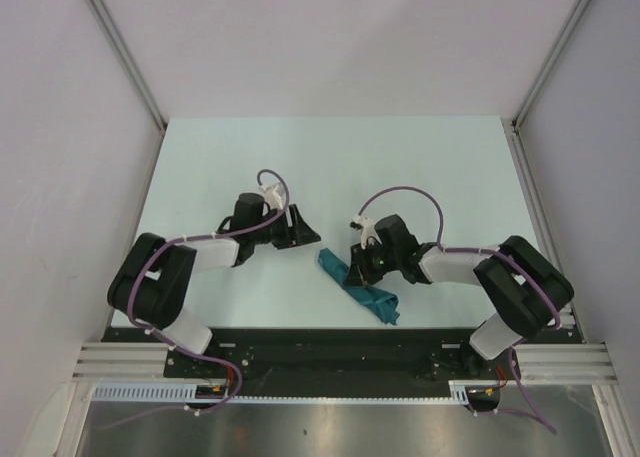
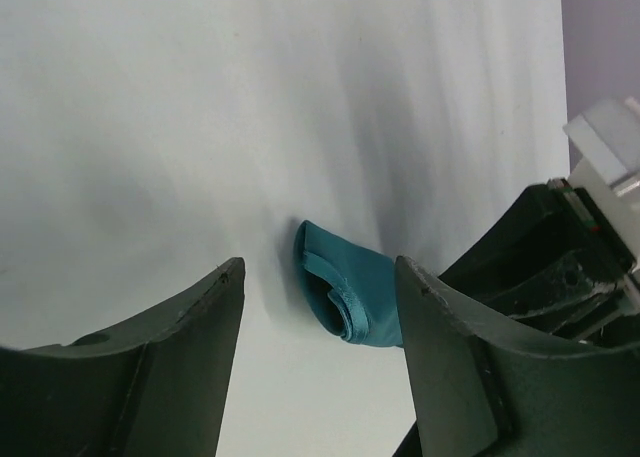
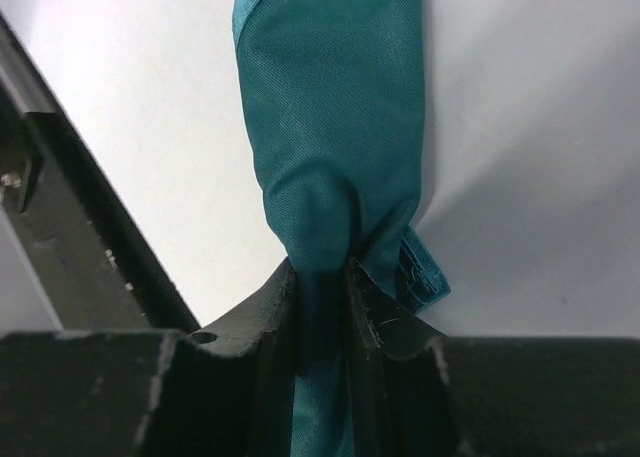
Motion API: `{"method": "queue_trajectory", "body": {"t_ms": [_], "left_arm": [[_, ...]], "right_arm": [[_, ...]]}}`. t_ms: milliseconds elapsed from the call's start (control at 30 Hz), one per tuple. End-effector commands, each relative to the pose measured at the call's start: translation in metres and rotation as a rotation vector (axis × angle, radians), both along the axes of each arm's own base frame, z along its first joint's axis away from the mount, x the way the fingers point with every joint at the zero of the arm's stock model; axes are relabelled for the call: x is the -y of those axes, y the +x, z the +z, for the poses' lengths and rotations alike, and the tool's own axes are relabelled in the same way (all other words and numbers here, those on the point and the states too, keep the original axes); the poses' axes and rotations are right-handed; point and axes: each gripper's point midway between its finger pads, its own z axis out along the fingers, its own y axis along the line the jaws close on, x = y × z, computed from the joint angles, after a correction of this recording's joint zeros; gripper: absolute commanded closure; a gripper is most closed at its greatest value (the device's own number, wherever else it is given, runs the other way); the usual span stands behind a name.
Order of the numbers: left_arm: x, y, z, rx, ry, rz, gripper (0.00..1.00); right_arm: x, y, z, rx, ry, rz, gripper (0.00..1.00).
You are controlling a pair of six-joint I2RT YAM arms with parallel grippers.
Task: Fold the napkin, place the utensils inside, and roll it up
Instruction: Roll the napkin at the center of the board.
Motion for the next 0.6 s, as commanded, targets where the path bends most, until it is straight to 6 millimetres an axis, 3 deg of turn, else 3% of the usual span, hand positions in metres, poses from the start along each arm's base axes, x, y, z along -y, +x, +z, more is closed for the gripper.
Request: {"method": "queue_trajectory", "body": {"t_ms": [0,133,267,400,433,500,533,567], "left_arm": [[0.029,-0.009,0.005,0.022,-0.079,-0.071,0.34],[0.048,-0.017,0.003,0.01,-0.113,-0.111,0.35],[0.063,-0.031,-0.01,-0.029,-0.114,-0.163,0.45],[0.065,-0.039,-0.019,-0.061,-0.121,-0.174,0.72],[0.064,-0.04,-0.02,-0.067,-0.119,-0.176,0.85],[0.063,-0.04,-0.024,-0.082,-0.108,-0.168,0.96],[0.063,-0.037,-0.024,-0.079,-0.105,-0.164,1.0],[0.063,-0.036,-0.024,-0.081,-0.097,-0.161,1.0]], "right_arm": [[0.01,-0.025,-0.013,-0.164,0.033,0.051,0.78],[0.014,-0.019,-0.015,-0.157,0.024,0.034,0.78],[0.015,-0.016,-0.014,-0.146,0.018,0.026,0.78],[0.017,-0.01,-0.009,-0.121,0.003,0.009,0.76],[0.018,-0.009,-0.007,-0.112,-0.003,0.005,0.72],[0.021,-0.008,-0.002,-0.093,-0.016,-0.006,0.66],[0.023,-0.01,-0.001,-0.096,-0.035,-0.007,0.57],[0.024,-0.008,0.002,-0.067,-0.047,-0.014,0.53]]}}
